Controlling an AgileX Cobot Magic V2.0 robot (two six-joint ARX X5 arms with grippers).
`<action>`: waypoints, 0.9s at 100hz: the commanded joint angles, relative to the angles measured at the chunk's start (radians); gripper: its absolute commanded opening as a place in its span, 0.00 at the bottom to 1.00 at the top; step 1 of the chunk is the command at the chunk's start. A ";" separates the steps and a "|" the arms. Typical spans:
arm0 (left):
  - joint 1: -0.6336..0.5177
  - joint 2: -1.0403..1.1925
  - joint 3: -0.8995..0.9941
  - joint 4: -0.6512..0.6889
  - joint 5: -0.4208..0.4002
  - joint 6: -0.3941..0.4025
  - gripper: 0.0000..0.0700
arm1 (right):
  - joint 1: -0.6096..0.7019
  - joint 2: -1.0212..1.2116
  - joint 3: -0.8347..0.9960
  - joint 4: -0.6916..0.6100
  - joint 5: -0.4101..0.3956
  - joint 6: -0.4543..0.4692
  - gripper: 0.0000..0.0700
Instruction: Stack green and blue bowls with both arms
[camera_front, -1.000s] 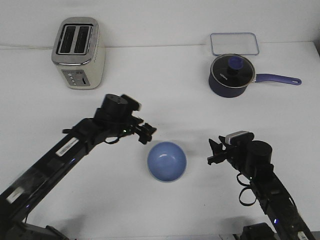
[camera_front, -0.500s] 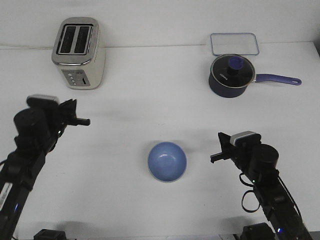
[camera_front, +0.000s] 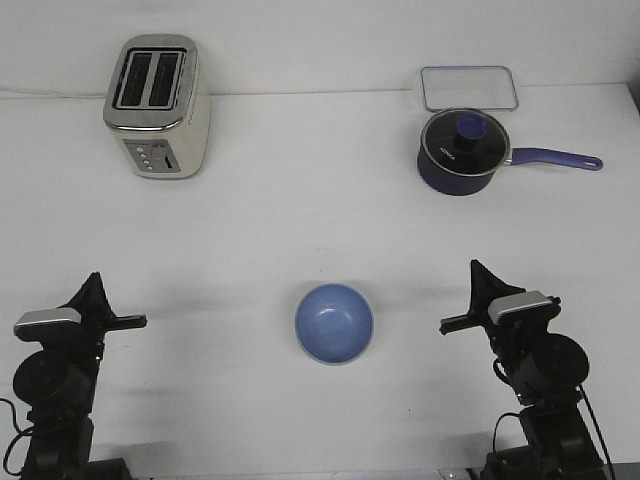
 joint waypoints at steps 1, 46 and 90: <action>0.003 -0.001 0.015 0.027 -0.002 -0.015 0.02 | 0.000 0.005 0.003 0.006 0.002 0.000 0.00; 0.003 -0.006 0.015 0.031 -0.002 -0.020 0.02 | 0.001 0.005 0.003 0.010 -0.003 -0.001 0.00; -0.006 -0.235 -0.143 -0.029 -0.035 0.034 0.02 | 0.001 0.005 0.003 0.010 -0.003 -0.001 0.00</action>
